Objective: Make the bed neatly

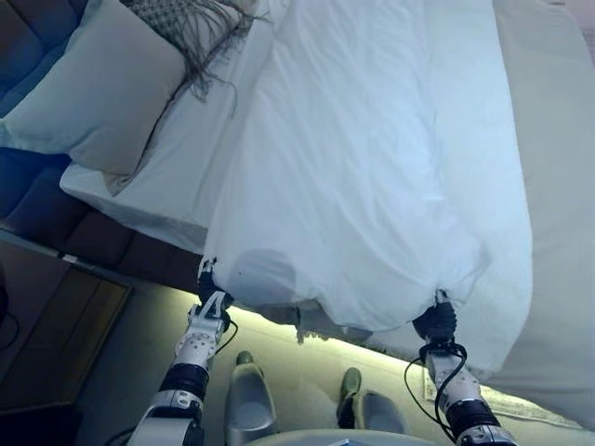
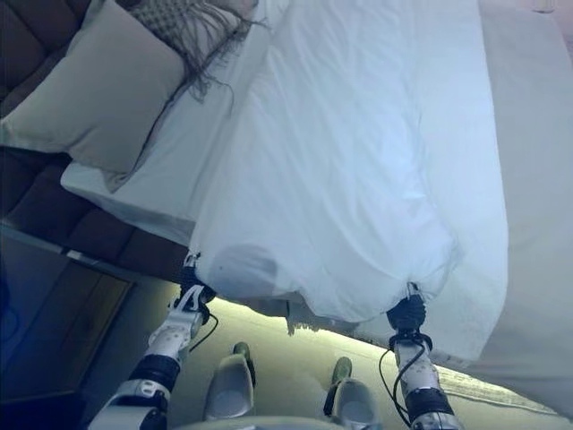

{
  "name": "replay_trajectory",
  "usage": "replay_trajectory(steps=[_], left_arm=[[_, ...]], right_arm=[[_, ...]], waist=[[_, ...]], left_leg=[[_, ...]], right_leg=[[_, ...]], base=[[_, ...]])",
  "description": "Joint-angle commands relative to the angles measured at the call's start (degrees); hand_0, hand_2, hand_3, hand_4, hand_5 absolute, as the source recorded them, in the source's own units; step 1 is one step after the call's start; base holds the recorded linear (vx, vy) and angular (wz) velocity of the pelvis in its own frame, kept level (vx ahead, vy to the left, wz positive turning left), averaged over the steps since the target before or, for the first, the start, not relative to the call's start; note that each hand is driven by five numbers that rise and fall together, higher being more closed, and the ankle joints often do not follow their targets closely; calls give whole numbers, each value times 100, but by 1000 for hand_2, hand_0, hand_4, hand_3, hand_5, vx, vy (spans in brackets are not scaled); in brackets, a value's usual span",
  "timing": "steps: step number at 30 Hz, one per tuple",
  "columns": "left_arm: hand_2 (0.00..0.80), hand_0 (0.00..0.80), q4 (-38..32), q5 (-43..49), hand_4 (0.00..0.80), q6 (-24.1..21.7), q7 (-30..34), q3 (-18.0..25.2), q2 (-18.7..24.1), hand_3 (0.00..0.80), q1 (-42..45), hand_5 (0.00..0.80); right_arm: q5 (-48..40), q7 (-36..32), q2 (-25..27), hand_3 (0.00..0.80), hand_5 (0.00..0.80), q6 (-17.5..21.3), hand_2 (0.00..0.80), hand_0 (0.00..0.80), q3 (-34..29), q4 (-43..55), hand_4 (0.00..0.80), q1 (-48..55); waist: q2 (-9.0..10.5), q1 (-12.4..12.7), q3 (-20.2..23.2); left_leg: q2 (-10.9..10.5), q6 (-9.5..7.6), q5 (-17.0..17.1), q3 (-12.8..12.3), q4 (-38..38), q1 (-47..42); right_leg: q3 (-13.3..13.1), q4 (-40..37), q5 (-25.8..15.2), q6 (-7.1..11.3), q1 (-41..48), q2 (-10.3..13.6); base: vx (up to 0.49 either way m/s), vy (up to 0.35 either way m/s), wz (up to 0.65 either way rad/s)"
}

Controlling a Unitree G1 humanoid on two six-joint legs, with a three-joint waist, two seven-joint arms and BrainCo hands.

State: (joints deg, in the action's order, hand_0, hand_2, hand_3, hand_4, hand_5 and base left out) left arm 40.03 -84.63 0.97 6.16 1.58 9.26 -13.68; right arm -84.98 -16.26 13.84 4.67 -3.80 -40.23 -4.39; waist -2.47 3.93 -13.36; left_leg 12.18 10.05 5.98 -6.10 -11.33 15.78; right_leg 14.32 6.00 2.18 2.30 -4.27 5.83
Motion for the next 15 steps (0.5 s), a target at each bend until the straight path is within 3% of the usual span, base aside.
replay_trajectory(steps=[1,4,7,11,14,15], left_arm=[[800,800,-142,-60,800,1,179,191,438,800,272,800],[800,800,-98,30,800,83,261,235,404,800,519,800],[800,800,-33,67,800,222,399,351,322,800,818,800],[800,800,-34,91,800,340,363,368,142,800,1065,800],[800,800,-34,55,800,468,331,359,72,800,1112,800],[800,800,-45,56,800,499,321,352,58,800,1109,800]], right_arm=[[14,-2,284,800,800,-8,800,800,-87,394,800,-79],[13,-97,437,800,800,-197,800,800,-101,363,800,28],[281,-108,404,800,800,-390,800,800,-245,221,800,54],[725,94,265,800,800,-524,800,800,-321,280,800,88],[879,282,232,800,800,-542,800,800,-303,409,800,135],[861,312,231,800,800,-536,800,800,-304,431,800,144]], waist=[[146,97,101],[140,-22,256],[42,-95,483],[-225,-215,689],[-367,-303,793],[-378,-314,806]], left_leg=[[24,-84,1120,50,264,629],[328,-9,902,565,-607,489],[483,22,918,1025,-782,57],[722,173,955,1167,-117,-723],[605,208,591,1016,485,-1262],[586,216,562,980,527,-1310]], right_leg=[[98,-32,72,102,583,-234],[-7,330,117,5,322,-51],[-295,492,107,54,235,101],[-498,556,56,328,311,499],[-633,464,-133,713,368,1044],[-643,432,-164,759,385,1110]], base=[[-102,-2,-27],[-33,112,-5],[66,323,-1],[88,483,-25],[-22,495,-2],[-90,454,6]])
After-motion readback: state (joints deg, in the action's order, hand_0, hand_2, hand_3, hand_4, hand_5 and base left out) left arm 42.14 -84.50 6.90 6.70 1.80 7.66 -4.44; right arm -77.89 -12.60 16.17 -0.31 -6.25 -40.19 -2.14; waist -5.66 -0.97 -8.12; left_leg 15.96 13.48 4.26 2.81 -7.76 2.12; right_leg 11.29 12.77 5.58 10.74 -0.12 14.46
